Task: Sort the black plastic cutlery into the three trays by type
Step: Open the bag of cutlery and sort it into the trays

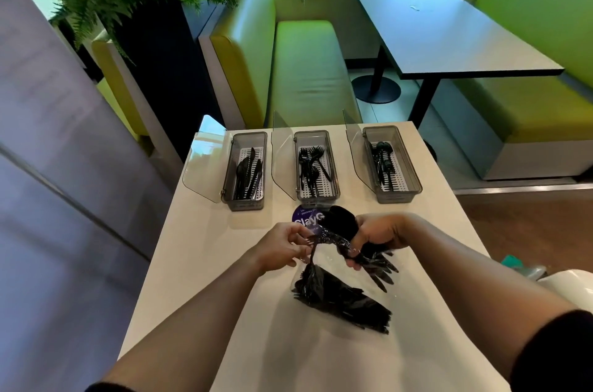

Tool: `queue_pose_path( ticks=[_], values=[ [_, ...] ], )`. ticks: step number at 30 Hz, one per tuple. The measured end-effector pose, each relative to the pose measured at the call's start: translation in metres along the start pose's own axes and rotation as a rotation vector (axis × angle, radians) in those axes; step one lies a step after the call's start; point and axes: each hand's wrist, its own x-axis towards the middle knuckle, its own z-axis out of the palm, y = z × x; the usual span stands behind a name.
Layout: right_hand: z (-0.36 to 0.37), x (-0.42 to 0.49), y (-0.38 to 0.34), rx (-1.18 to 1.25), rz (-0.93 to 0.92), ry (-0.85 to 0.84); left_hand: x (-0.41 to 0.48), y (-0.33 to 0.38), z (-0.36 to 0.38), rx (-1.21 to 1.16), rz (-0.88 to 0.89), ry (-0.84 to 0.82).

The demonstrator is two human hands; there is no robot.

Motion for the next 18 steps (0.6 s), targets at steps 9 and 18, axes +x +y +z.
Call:
queue_pose_path(
  ticks=[9, 18],
  values=[
    [0.013, 0.010, 0.003, 0.014, 0.029, -0.029, -0.005, -0.004, 0.001, -0.028, -0.022, -0.013],
    [0.003, -0.009, -0.013, 0.025, -0.002, 0.105, -0.011, -0.009, 0.002, 0.003, -0.053, -0.110]
  ],
)
